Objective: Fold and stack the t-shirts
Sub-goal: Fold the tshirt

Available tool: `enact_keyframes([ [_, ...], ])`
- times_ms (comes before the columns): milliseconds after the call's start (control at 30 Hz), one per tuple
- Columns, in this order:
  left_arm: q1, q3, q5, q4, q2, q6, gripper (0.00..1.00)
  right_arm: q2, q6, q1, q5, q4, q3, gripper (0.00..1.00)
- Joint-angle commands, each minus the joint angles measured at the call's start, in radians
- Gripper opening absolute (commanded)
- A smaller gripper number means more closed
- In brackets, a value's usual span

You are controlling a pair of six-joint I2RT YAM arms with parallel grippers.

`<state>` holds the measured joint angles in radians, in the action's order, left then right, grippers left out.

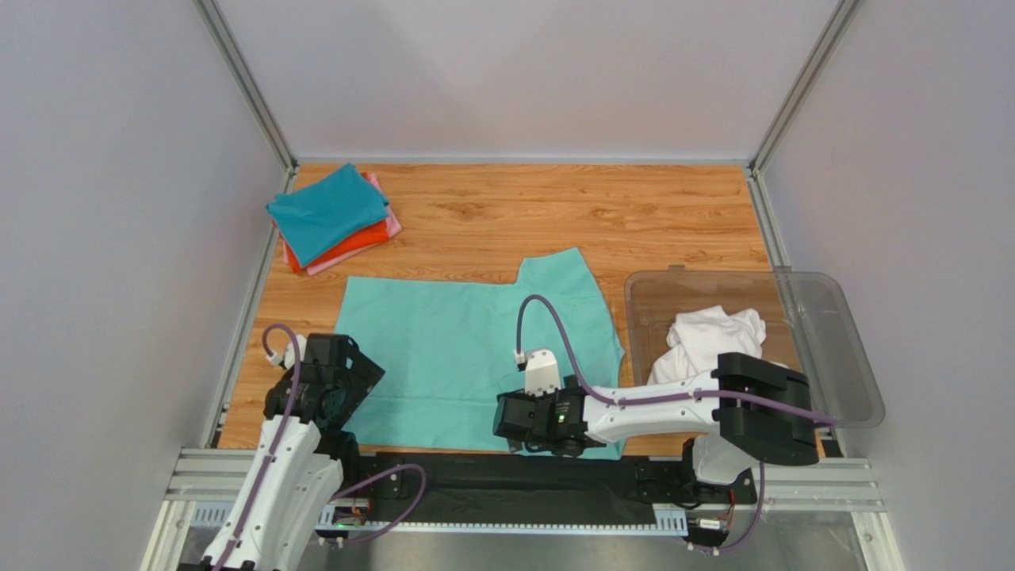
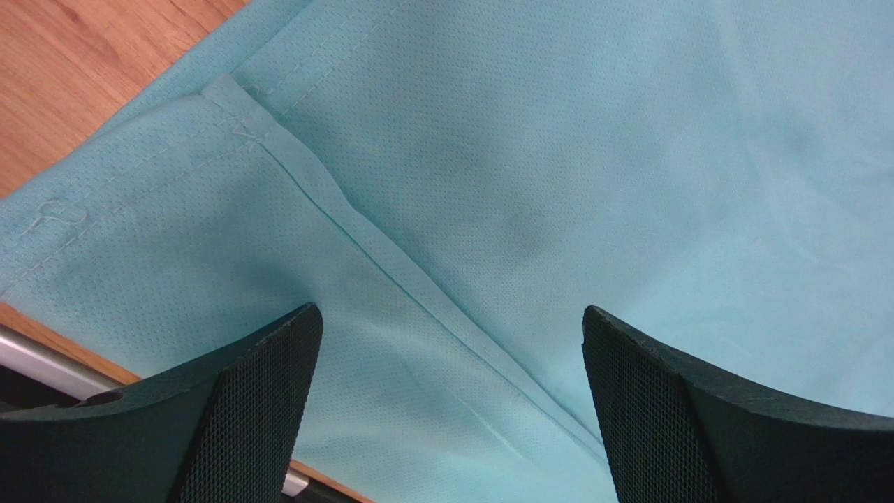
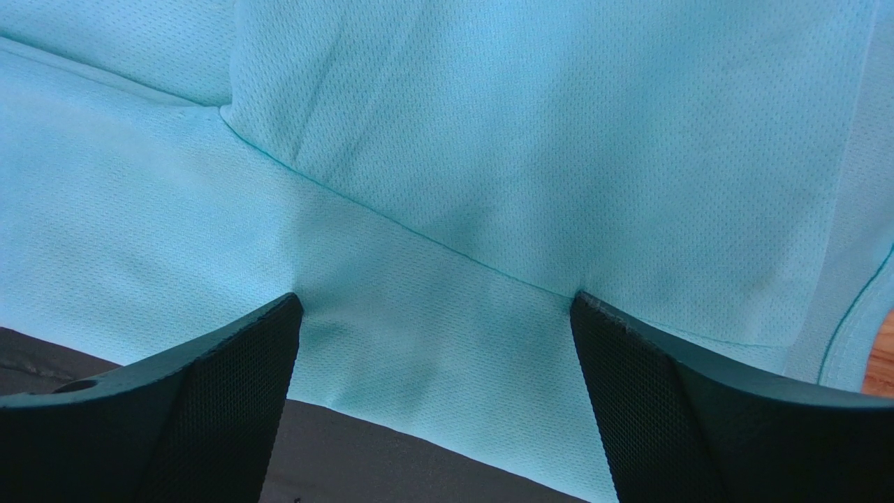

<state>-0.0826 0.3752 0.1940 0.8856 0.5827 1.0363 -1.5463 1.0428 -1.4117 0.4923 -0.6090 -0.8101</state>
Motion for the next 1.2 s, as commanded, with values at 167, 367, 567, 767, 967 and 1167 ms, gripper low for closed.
enact_keyframes([
  [167,0.006,0.056,0.024,0.019,-0.113,-0.004,1.00,0.086,-0.047,-0.023,0.063,-0.089,-0.058,1.00],
  [367,0.006,0.188,0.036,-0.019,-0.078,-0.062,1.00,0.251,-0.107,-0.006,0.210,-0.152,-0.132,1.00],
  [567,0.006,0.312,0.143,-0.100,0.136,-0.142,1.00,0.425,-0.177,0.063,0.216,-0.103,-0.077,1.00],
  [767,0.007,0.428,0.149,-0.246,0.444,-0.211,1.00,0.509,-0.233,0.111,0.155,-0.051,-0.003,1.00],
  [967,0.030,0.655,0.262,-0.243,0.791,-0.309,1.00,0.514,-0.254,0.129,0.108,-0.012,0.054,1.00],
  [1167,0.099,0.835,0.107,-0.300,1.101,-0.392,0.99,0.514,-0.280,0.181,0.055,0.041,0.107,1.00],
])
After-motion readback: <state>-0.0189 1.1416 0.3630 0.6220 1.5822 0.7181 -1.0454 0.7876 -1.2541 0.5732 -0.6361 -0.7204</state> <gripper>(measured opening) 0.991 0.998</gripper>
